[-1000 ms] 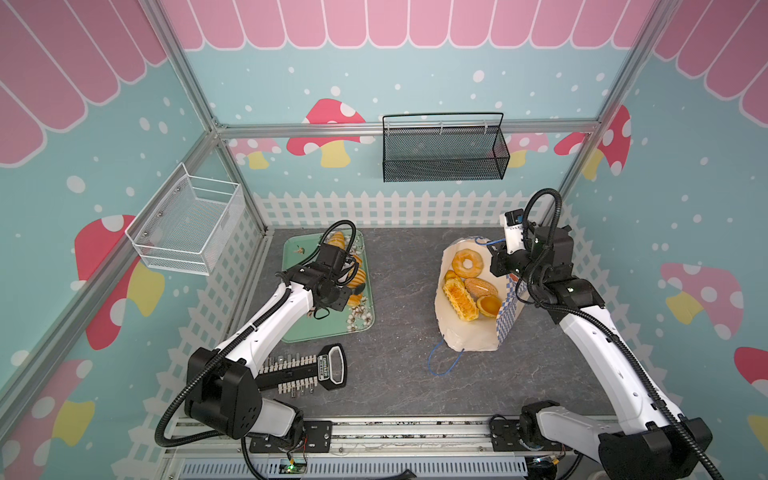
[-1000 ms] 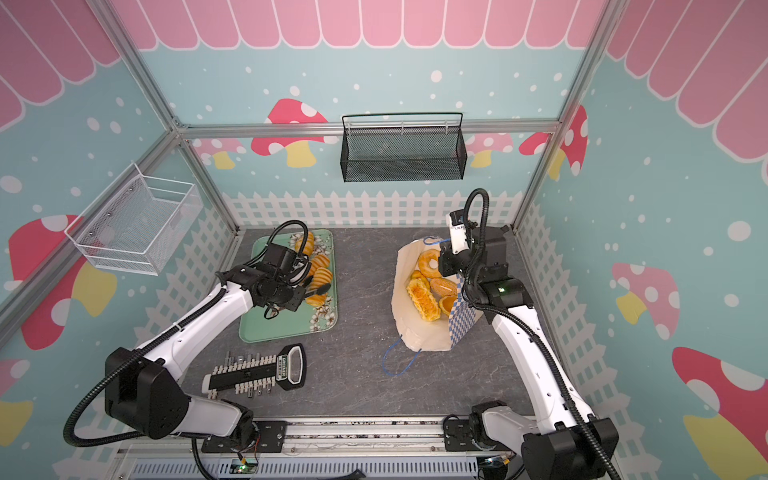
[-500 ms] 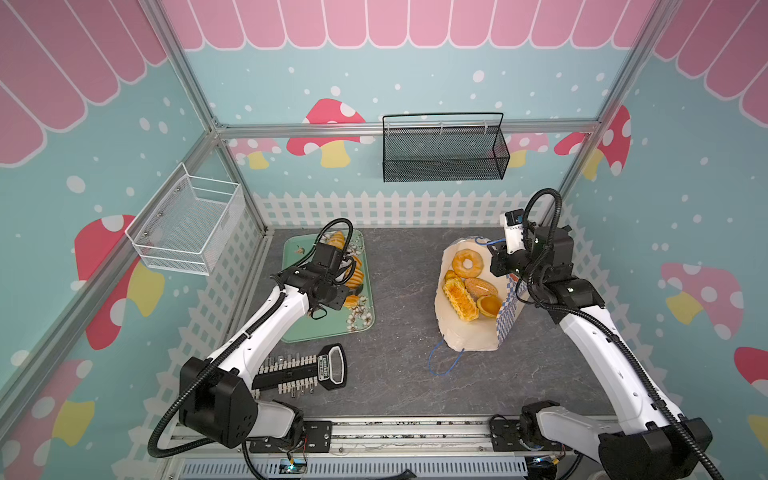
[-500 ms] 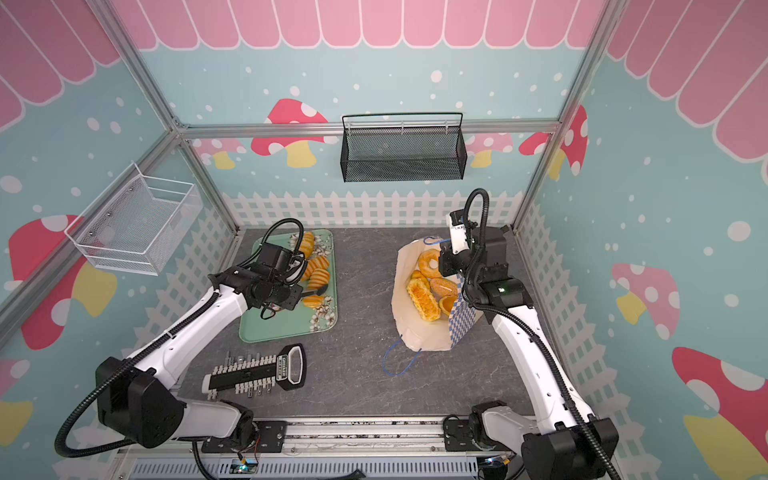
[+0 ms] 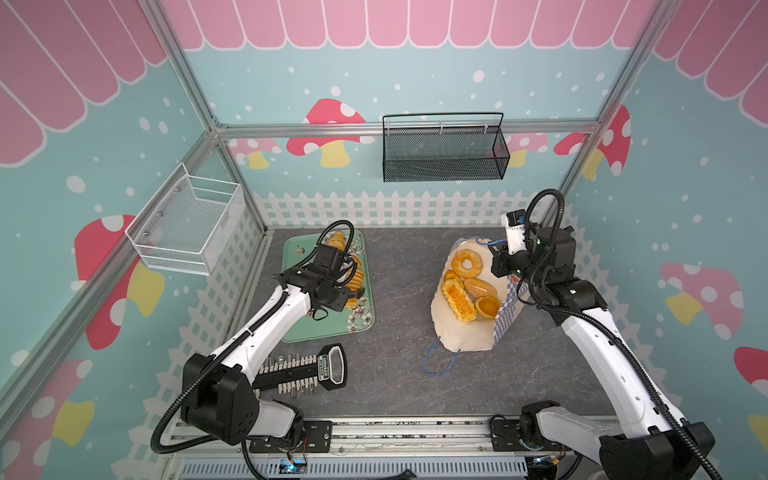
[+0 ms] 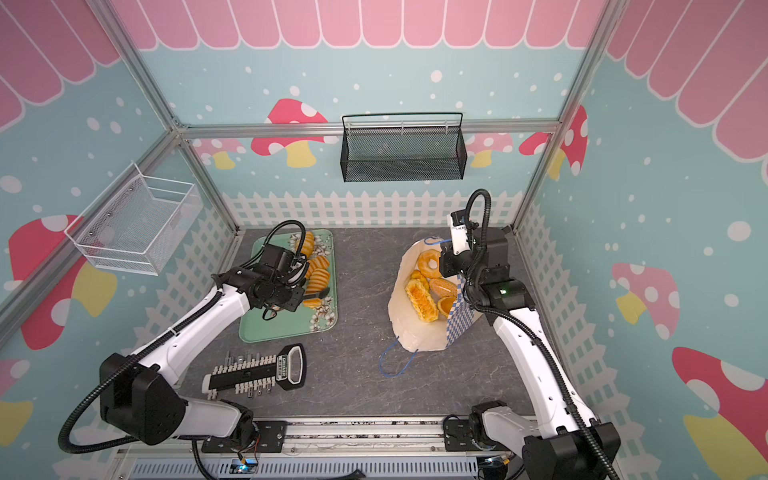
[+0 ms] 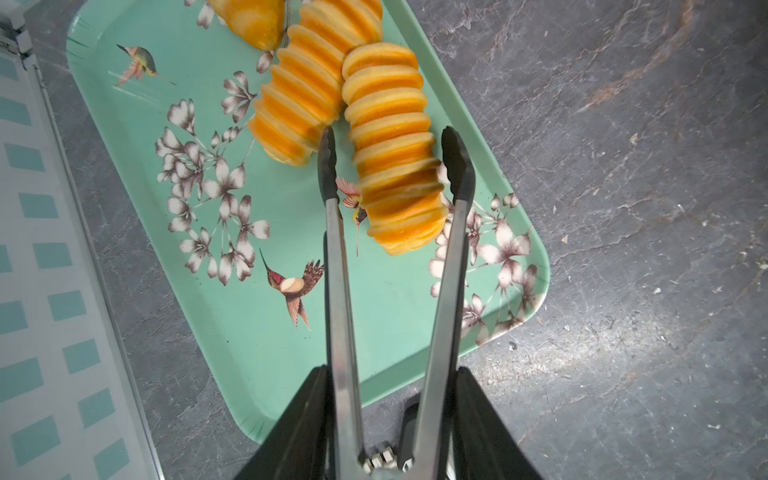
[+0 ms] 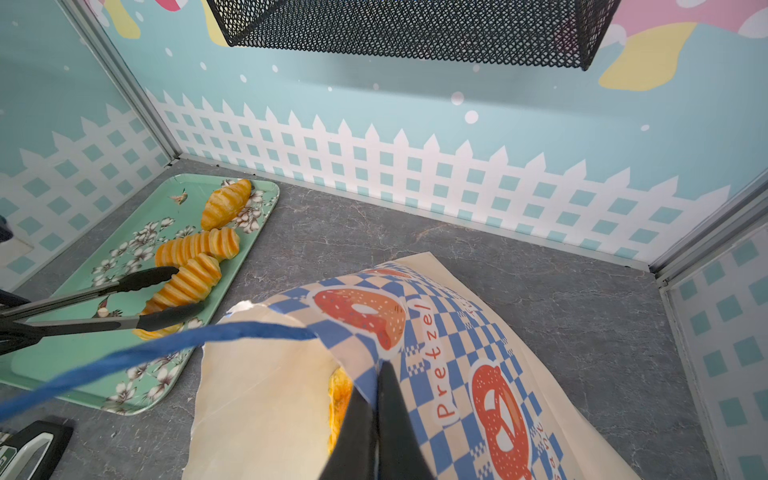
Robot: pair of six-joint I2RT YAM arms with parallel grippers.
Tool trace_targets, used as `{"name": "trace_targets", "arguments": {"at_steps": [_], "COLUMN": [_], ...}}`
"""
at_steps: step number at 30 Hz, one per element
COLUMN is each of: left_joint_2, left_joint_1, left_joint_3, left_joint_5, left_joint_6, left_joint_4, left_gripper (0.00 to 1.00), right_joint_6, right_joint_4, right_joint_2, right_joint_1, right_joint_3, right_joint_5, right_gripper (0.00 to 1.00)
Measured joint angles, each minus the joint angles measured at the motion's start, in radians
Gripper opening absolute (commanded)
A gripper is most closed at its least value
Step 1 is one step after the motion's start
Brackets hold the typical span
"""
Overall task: Take the fake bread out of the paper bag
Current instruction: 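Lower the spiral bread onto the green tray and open the tongs with the left gripper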
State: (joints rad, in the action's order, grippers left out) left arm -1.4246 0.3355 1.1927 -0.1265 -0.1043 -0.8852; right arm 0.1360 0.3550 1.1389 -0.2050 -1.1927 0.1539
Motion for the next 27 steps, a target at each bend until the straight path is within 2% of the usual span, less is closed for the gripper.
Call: {"name": "trace_targets", "arguments": {"at_steps": [4, 7, 10, 18, 21, 22, 25, 27], "left_joint_2": [-0.015, -0.015, -0.006, 0.041, 0.036, 0.031, -0.003, -0.017], "left_joint_1": [0.01, 0.014, 0.017, 0.021, 0.034, 0.042, 0.061, 0.065], "left_joint_3": [-0.003, -0.003, -0.003, -0.01, -0.021, -0.022, -0.023, -0.023], "left_joint_5": [-0.003, -0.008, -0.016, -0.042, -0.056, -0.067, -0.106, -0.129], "left_joint_6": [0.0, -0.003, -0.013, -0.068, -0.086, -0.091, -0.101, -0.108], "left_joint_4": [0.0, 0.003, 0.002, 0.0, 0.001, -0.001, 0.001, -0.002], "left_gripper": [0.2, 0.13, 0.09, 0.08, 0.11, 0.15, 0.35, 0.39], "right_joint_6": [0.0, 0.0, 0.0, 0.0, 0.0, 0.0, 0.0, 0.0], "right_joint_4": [0.004, 0.005, 0.005, 0.007, 0.008, 0.008, 0.009, 0.01], "right_joint_2": [-0.002, -0.003, -0.003, -0.003, -0.003, -0.003, -0.003, -0.003], "right_joint_1": [0.0, 0.0, 0.0, 0.0, 0.0, 0.0, 0.0, 0.0], "right_joint_3": [0.0, 0.0, 0.0, 0.0, 0.0, 0.0, 0.0, 0.0], "right_joint_5": [0.0, -0.001, -0.003, -0.003, -0.003, -0.003, -0.003, -0.003], "right_gripper": [0.0, 0.0, 0.0, 0.0, 0.0, 0.0, 0.0, 0.0]}}
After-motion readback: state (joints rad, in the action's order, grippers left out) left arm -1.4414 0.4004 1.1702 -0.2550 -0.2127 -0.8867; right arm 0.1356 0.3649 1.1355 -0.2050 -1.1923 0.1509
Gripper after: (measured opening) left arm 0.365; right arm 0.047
